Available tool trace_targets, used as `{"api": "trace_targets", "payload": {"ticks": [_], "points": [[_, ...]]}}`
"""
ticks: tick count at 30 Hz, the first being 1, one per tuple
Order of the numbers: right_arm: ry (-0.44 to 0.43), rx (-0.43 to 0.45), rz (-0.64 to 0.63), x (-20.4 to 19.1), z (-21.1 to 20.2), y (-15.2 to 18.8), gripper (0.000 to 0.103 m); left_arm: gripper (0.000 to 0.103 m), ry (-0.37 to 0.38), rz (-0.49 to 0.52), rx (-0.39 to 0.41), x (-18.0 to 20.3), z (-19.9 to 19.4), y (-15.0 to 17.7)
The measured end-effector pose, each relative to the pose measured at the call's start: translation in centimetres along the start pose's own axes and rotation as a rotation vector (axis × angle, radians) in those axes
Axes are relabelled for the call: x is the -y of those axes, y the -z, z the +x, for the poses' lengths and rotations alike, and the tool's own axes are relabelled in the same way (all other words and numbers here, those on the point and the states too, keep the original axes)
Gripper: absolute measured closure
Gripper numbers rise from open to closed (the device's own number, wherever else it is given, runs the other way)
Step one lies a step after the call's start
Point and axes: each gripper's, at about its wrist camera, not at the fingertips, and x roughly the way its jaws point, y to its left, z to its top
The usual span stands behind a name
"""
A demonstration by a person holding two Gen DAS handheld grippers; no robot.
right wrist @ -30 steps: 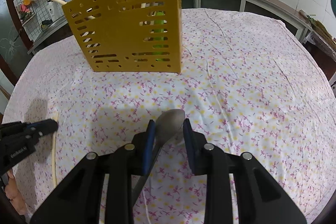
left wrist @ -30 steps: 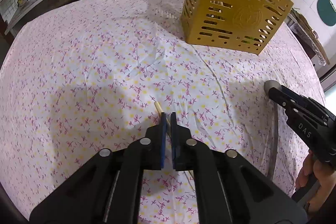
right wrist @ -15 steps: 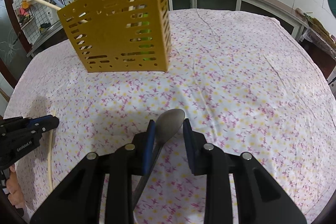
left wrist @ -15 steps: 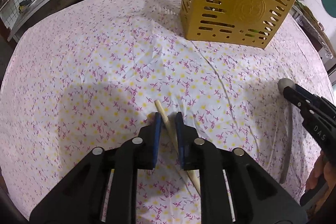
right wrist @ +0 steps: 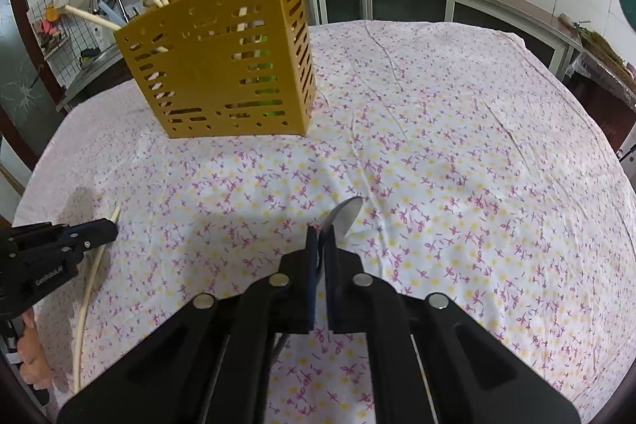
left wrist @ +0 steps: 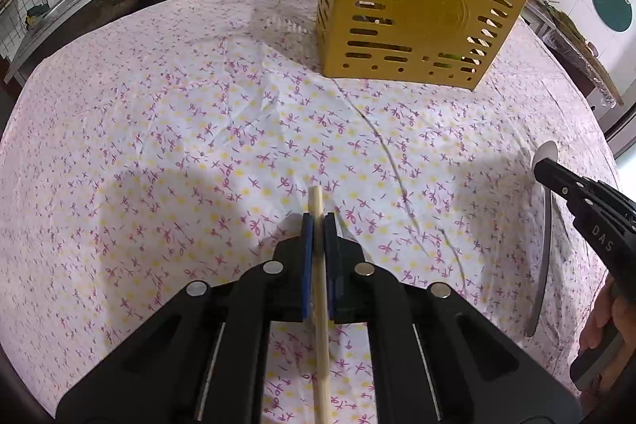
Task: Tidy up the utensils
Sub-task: 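Lift the chopstick and grey spoon and carry both over the yellow holder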
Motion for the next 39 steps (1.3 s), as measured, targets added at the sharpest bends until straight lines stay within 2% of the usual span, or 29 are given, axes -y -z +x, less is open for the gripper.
{"api": "trace_targets", "payload": {"ticks": [4, 13, 15, 19, 23, 27, 35, 39], "points": [[-0.001, 0.039, -0.003, 0.5, -1.1, 0.0, 0.1, 0.099, 0.01, -0.015, 0.029, -0.2, -1.1, 0.1], [0.006, 0.163, -0.055, -0.3, -3.8, -0.2, 0.1, 0.099, 0.051, -0.039, 0.207, -0.7, -6.4, 0.7], [0.006, 0.209, -0.07, -0.5, -4.7, -0.3, 0.1, 0.099, 0.062, -0.046, 0.264, -0.9, -7.8, 0.7], [0.03, 0.366, -0.112, -1.0, -7.6, -0.6, 0.1, 0.099, 0.049, -0.033, 0.394, -0.6, -10.6, 0.4], [0.06, 0.498, -0.135, -1.5, -10.0, -0.7, 0.1, 0.099, 0.07, -0.015, 0.54, -0.2, -13.7, 0.4], [0.074, 0.604, -0.16, -2.0, -11.9, -0.8, 0.1, 0.099, 0.108, 0.01, 0.642, 0.5, -15.5, 0.6], [0.121, 0.776, -0.218, -3.4, -13.9, -0.6, 0.1, 0.099, 0.154, 0.063, 0.761, 1.6, -16.8, 0.7], [0.126, 0.794, -0.229, -3.6, -14.0, -0.8, 0.1, 0.099, 0.157, 0.075, 0.77, 1.9, -16.4, 0.6]]}}
